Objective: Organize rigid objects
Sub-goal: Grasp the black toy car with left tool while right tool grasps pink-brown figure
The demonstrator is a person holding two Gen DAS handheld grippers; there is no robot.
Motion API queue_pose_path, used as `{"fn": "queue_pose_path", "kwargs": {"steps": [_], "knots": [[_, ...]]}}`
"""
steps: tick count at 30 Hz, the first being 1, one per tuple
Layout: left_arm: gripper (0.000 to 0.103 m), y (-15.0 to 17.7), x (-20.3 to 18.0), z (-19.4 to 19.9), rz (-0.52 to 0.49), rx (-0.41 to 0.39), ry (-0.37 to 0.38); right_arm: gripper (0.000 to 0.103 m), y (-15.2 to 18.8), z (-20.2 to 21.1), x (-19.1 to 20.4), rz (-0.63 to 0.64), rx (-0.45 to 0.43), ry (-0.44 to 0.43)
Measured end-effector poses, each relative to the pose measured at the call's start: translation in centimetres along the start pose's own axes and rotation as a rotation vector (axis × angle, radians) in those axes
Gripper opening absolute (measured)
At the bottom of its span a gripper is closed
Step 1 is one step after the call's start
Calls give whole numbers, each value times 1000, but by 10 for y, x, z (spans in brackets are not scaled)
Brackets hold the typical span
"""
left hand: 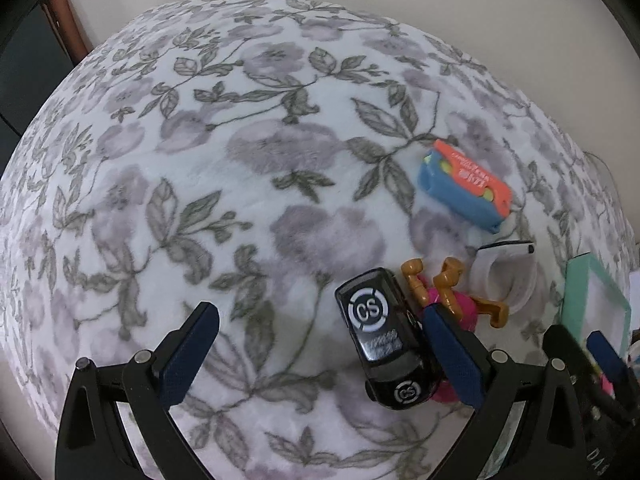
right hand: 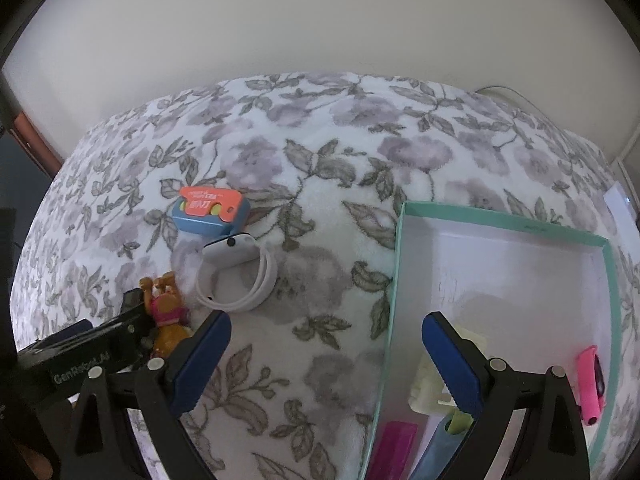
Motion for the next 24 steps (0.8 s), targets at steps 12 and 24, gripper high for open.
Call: {"fn": "queue_pose_path", "kwargs": {"steps": [12,24], "knots": [[81,16,-1,-3,-28,29,63,98,3,-5,4,18,11,10],[37,13,-32,0,-80,24,125,98,4,-6,7,24,8,7]]}}
Point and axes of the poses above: each gripper's, at about its wrist camera, not at the fingertips, and z roughly against the way its jaws point, x to its left, y to its underside, the point moved 4 cm from there along -z, roughly the way its jaws point, and after that the axes turned 4 degrees about -x, right-handed, at the moved point
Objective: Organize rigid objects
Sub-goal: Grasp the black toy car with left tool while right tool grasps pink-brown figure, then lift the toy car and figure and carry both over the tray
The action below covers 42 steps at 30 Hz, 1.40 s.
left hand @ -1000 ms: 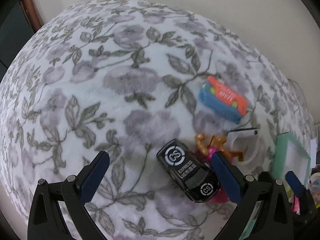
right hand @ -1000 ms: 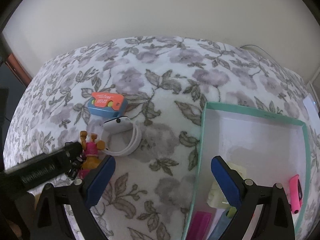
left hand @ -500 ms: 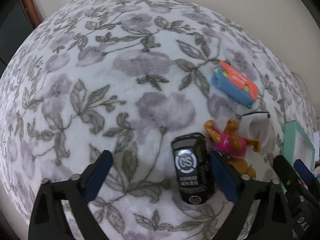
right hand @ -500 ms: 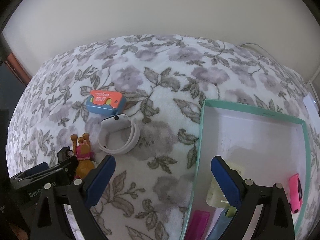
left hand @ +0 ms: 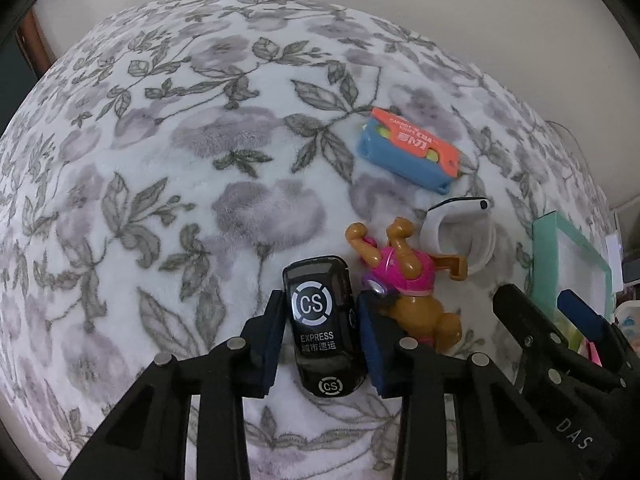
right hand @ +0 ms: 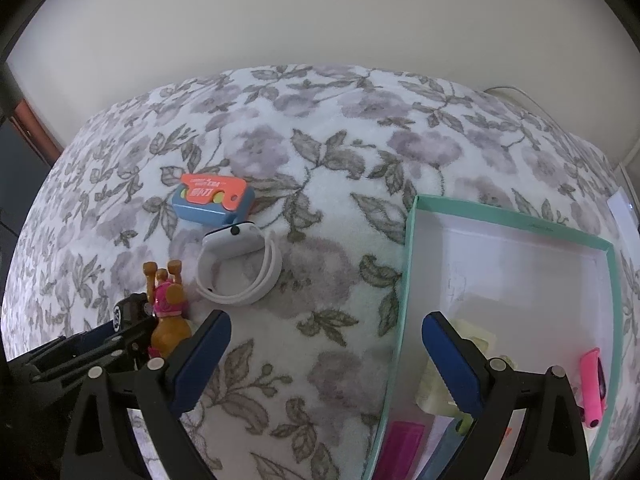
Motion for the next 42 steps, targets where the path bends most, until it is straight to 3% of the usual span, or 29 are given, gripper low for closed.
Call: {"fn": "queue_pose_path", "kwargs": {"steps": [4,16,21,42], "knots": [[36,1,9,3,36,1,6,98,0,0,5,1,-8,-22],[36,-2,69,10,141,-17,-128,98,-7,9,9,-30,-43,-20],[36,0,80,9,155,-6,-114,97,-10,18,34,7,-68,-104],[36,1,84,8,168,-11,-90,44,17,-16,88,156,12,-193]]}}
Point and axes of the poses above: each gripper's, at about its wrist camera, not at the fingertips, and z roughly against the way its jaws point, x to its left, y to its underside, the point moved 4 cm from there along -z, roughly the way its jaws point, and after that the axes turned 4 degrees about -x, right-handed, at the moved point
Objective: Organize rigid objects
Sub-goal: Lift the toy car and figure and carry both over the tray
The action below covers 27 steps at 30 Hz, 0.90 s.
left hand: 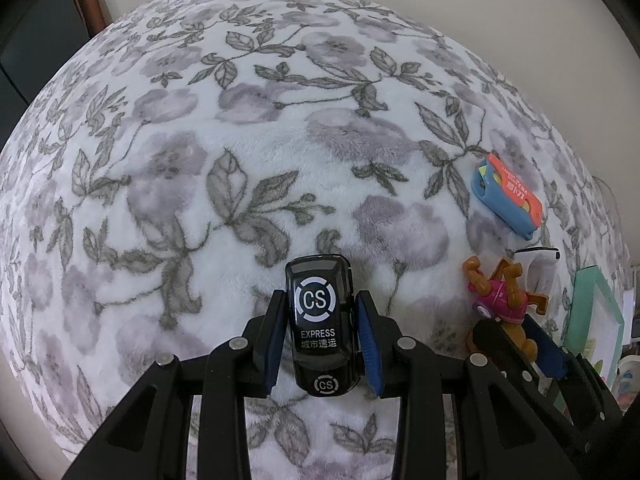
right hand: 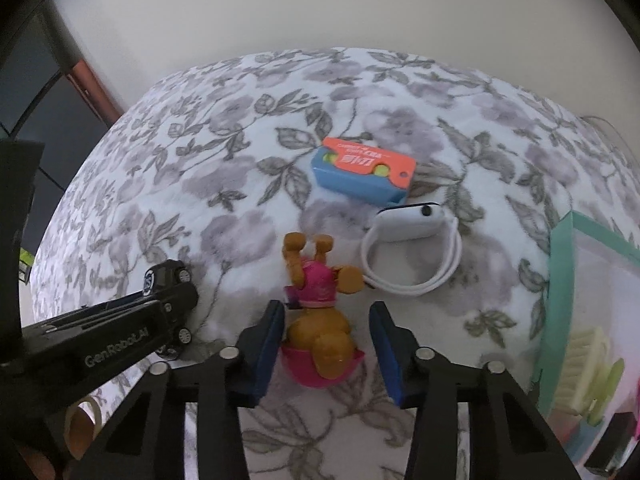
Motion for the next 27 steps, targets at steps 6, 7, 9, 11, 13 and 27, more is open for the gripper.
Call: {"fn": "queue_pose_path", "kwargs": {"steps": [6,7,9,11,13,27], "knots": [[36,0,-6,0,-32,-12,-24,41,4,-7,3,13,7,12],[36,0,-7,0,-36,-14,-28,41,4,-7,3,14,6,14],[36,0,-9,0,-41,-18,-35,40,5,-8,4,20,3,21],[36,-1,-11,-1,-48,-22,-42,40,5,-7,5,31,3,28],[36,0,-13,0,-51,-24,-44,40,5,-6,6,38,1,31],[36,-5,-21,42,-43,-47,-32,40,1,40,6,8,-44,-8]]}}
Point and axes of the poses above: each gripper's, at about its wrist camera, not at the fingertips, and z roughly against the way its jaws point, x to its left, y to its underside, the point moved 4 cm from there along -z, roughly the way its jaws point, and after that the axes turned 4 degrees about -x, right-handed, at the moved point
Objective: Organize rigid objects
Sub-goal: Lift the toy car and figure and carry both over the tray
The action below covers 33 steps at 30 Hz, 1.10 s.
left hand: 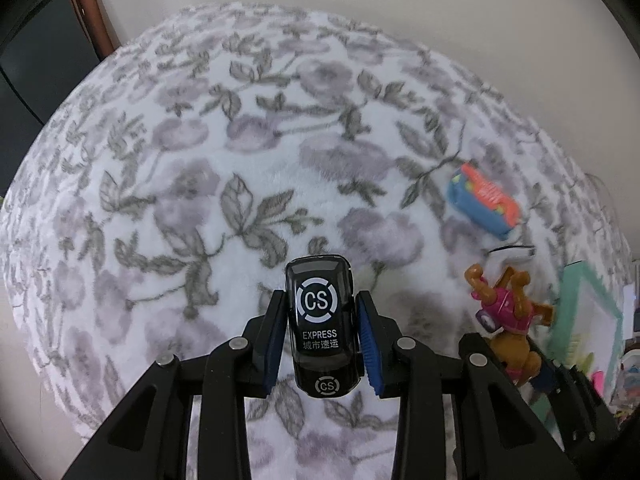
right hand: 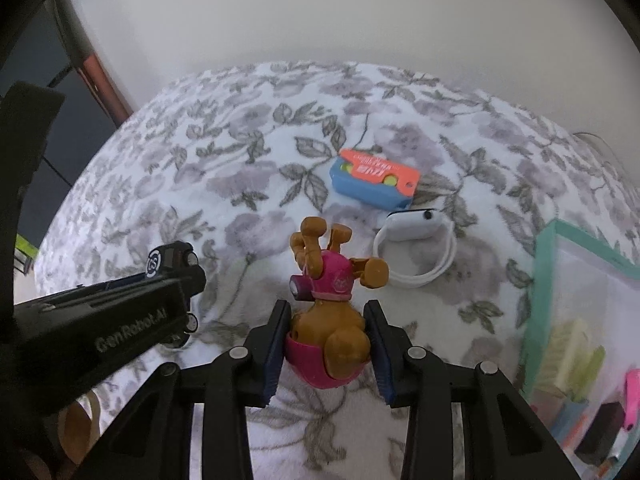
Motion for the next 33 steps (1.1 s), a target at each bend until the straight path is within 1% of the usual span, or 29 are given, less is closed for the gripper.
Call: {"fn": "queue_pose_path", "kwargs": {"steps": [6,10,15,19,22,26,33], "knots": [[36,-6,-19,46,-21,-59,25,40,-8,39,-10,-46,-64,5],[36,-7,-41,69,-40,-88,48,40,-11,67,-30,-113,-105,29],[36,0,-81,87,-100,-106,66,40,-7,93,-71,-225,-139,109],[36,6,-119,100,-159,-129,90,40,-4,108,-106,-272,-163,176],[36,11,-145,103,-192,-130,112,40,4,114,-139,-316,-167,220],[36,21,-186,99,-264,-128,137,40,19,116,-184,-388,-152,277],[36,37,-238,74,-345,-69,158,40,35,111,-236,-416,-122,383]]}}
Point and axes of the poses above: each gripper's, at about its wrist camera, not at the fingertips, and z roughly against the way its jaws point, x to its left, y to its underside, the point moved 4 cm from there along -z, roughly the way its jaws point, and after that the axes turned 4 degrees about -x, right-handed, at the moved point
